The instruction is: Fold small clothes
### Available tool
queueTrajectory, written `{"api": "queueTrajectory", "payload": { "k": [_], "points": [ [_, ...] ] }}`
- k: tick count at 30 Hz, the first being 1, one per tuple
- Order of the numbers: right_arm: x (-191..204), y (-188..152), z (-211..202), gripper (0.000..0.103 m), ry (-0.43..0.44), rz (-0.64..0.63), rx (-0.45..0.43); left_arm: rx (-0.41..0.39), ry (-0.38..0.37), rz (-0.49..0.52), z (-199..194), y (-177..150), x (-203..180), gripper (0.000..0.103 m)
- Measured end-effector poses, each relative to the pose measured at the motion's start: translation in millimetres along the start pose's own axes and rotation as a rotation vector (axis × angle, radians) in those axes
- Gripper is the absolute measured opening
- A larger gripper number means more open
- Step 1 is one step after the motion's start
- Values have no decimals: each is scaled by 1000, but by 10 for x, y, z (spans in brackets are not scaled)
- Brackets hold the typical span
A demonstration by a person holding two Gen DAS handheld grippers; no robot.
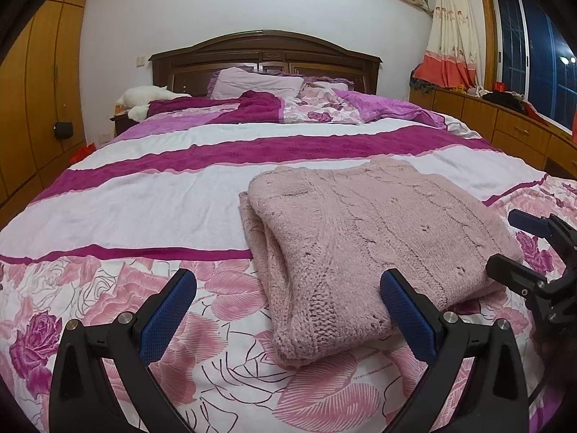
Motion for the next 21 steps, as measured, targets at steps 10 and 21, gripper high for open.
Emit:
{"api": "queueTrajectory", "payload": {
  "k": [10,21],
  "points": [
    [-4,-5,19,103,-4,0,6,-2,7,3,-16,-6,-9,84],
    [-20,-21,36,103,-7,1,12,1,8,7,-19,-10,-13,84]
  ]
}}
Point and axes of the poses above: each gripper's, at about its wrist camera, not at the fingertips, and z roughly the way its jaws point, x to its left, y to its top, the point moved 5 cm from there along z, roughly the way its jaws point, and after that the axes turned 13 degrees about z, right-handed, at the moved point
